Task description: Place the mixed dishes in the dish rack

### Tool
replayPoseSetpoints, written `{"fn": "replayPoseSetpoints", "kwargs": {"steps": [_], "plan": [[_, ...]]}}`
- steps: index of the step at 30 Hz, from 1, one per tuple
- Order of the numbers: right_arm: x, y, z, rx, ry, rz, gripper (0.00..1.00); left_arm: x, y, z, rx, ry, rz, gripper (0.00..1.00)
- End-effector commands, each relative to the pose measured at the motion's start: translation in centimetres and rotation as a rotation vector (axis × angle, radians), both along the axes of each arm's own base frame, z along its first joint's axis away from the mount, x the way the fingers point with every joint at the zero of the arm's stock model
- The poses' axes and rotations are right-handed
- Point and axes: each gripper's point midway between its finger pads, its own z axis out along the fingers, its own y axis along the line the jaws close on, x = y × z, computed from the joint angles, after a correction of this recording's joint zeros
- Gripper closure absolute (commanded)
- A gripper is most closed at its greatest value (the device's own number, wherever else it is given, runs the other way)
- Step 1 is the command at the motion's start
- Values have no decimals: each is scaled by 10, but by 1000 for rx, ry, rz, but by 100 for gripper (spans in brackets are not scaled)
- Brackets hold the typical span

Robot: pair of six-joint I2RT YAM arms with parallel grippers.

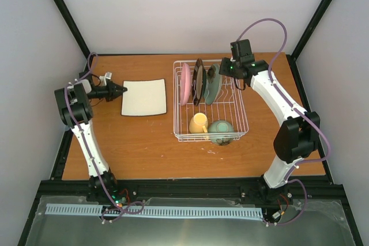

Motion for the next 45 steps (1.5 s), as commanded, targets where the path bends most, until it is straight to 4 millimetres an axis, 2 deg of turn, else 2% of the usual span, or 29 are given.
{"fn": "replayPoseSetpoints", "kwargs": {"steps": [1, 7, 13, 17, 24, 27, 30, 34, 36, 40, 45], "plan": [[3, -2, 9, 2, -21, -3, 49, 12, 2, 14, 54, -42, -13, 99], [3, -1, 11, 3, -26, 2, 50, 31, 15, 81, 8, -170, 19, 99], [4, 5, 12, 27, -29, 32, 50, 30, 23, 139, -51, -288, 28, 99], [5, 10, 13, 42, -32, 51, 50, 28, 25, 166, -60, -343, 28, 99], [7, 23, 17, 89, -44, 110, 50, 22, 24, 201, -109, -420, 4, 99], [6, 47, 20, 166, -47, 229, 50, 18, 20, 224, -144, -454, -15, 99], [0, 84, 26, 295, -36, 412, 50, 11, 13, 253, -150, -516, -41, 99], [-15, 127, 45, 411, -24, 655, 51, -2, -8, 285, -149, -571, -91, 99], [-22, 144, 47, 425, 6, 749, 51, -10, -22, 296, -154, -584, -120, 99], [-37, 168, 43, 459, 83, 879, 51, -29, -45, 318, -156, -615, -168, 99], [-55, 184, 48, 533, 106, 974, 50, -52, -56, 337, -154, -641, -193, 99]]}}
